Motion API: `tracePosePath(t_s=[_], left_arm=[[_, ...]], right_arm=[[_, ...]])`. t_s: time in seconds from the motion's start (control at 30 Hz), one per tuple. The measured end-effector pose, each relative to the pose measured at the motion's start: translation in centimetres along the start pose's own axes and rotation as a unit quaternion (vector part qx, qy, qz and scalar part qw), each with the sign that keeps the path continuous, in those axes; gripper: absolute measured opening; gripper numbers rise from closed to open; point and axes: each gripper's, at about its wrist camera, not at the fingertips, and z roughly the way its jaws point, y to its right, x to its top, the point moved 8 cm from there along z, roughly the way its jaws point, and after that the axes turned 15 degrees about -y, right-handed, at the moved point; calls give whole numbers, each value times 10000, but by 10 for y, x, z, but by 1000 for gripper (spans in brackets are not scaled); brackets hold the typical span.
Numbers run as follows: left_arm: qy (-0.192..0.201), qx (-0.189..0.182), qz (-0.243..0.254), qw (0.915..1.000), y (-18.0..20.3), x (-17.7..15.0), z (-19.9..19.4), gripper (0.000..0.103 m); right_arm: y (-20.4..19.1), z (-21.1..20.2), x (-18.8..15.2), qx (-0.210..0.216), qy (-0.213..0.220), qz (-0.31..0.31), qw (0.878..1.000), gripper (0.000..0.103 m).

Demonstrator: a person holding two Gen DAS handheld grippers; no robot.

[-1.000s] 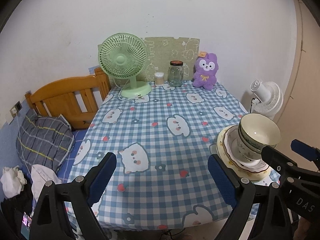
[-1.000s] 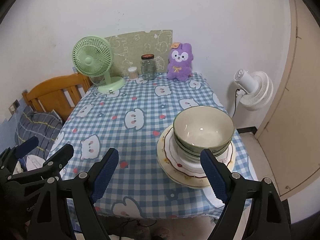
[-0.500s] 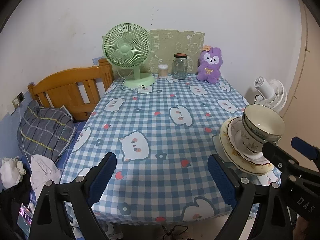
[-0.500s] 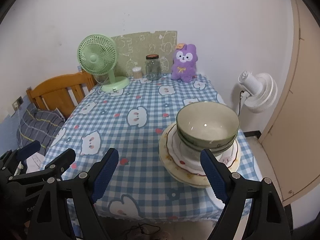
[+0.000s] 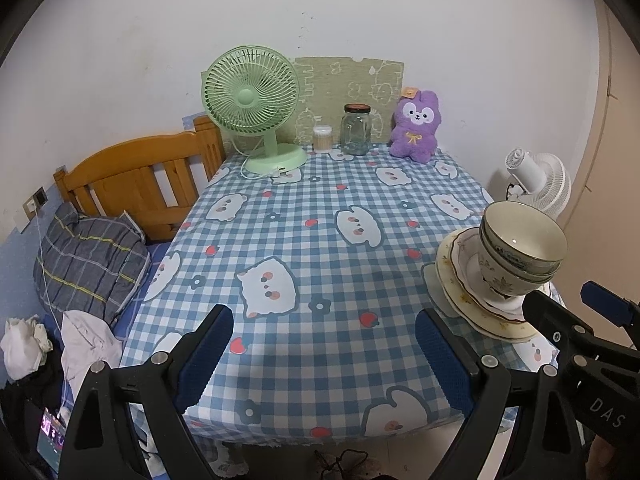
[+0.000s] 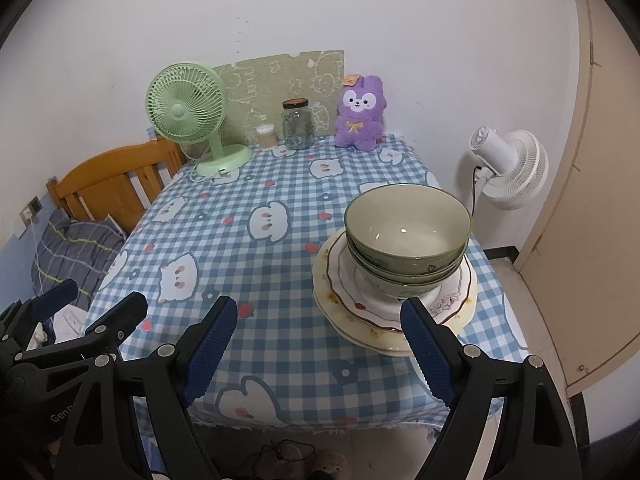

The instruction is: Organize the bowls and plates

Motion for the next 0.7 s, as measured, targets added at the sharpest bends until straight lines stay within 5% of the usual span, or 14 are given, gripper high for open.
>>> tracePosePath(t_s=[0.7], left_arm=[[46,-36,8,10000,-5,3,-3,94]], right_arm=[[-7,-2,1,-5,22,-39,10000,86]])
